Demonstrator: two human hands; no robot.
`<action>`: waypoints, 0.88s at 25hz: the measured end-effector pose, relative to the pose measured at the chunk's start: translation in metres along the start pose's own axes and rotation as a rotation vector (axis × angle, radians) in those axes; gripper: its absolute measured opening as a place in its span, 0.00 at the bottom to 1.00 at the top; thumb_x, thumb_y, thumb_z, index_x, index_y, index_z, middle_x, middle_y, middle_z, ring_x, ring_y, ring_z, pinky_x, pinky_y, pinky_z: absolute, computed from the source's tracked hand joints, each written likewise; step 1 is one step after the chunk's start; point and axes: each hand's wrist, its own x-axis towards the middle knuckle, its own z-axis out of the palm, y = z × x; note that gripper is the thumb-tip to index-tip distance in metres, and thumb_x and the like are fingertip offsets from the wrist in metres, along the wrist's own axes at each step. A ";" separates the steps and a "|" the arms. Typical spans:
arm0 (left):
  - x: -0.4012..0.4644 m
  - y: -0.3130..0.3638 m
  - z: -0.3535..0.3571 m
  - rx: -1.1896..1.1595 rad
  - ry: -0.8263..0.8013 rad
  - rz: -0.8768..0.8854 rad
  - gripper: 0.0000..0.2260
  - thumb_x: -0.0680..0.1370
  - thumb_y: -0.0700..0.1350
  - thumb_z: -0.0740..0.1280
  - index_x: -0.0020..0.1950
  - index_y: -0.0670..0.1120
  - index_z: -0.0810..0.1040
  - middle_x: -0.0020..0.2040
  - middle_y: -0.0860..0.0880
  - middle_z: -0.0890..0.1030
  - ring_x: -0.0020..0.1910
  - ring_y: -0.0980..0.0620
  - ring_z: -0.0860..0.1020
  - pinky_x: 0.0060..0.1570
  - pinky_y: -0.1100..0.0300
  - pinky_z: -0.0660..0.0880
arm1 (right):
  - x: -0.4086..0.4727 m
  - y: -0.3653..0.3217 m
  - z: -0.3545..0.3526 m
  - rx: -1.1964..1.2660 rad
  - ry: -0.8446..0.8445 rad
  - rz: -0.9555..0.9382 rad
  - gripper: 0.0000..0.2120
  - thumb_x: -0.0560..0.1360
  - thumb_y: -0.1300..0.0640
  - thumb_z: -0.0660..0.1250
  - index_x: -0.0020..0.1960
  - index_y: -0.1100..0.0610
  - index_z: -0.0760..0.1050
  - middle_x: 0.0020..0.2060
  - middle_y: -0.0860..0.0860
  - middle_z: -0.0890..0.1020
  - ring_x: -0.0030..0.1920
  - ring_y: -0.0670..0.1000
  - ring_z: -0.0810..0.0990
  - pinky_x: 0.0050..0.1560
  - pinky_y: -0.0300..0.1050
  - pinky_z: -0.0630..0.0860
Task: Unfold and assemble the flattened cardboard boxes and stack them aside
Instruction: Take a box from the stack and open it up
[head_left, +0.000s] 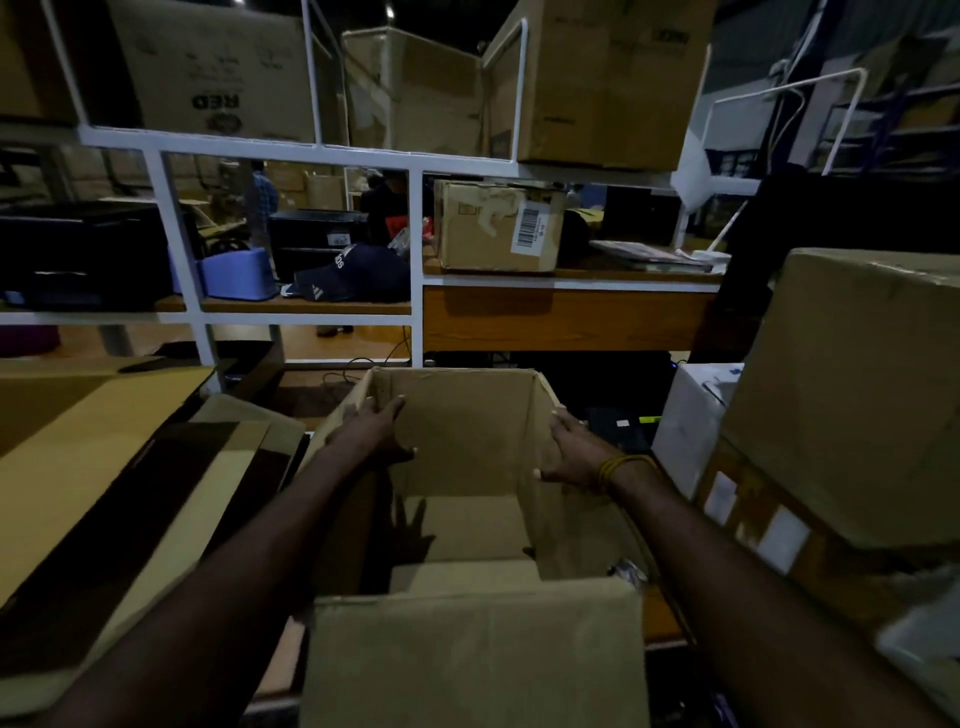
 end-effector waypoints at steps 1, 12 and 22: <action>-0.019 0.003 0.000 -0.019 -0.001 -0.025 0.45 0.74 0.61 0.69 0.80 0.56 0.42 0.79 0.40 0.48 0.77 0.33 0.49 0.72 0.33 0.57 | -0.013 0.000 0.001 -0.003 0.001 -0.011 0.50 0.75 0.40 0.69 0.80 0.62 0.42 0.80 0.54 0.42 0.79 0.57 0.48 0.77 0.50 0.55; -0.203 0.021 0.022 -0.204 0.142 -0.101 0.35 0.74 0.65 0.67 0.77 0.59 0.59 0.72 0.43 0.66 0.68 0.38 0.68 0.63 0.39 0.70 | -0.151 -0.025 0.018 0.262 0.063 0.057 0.40 0.76 0.33 0.61 0.80 0.51 0.55 0.80 0.55 0.52 0.78 0.59 0.56 0.74 0.57 0.62; -0.291 0.031 0.052 -0.315 0.178 -0.164 0.34 0.72 0.61 0.72 0.74 0.57 0.64 0.77 0.45 0.57 0.69 0.42 0.68 0.61 0.45 0.72 | -0.261 -0.088 0.064 0.359 0.382 0.393 0.30 0.71 0.42 0.73 0.70 0.41 0.66 0.72 0.59 0.54 0.65 0.65 0.68 0.63 0.59 0.73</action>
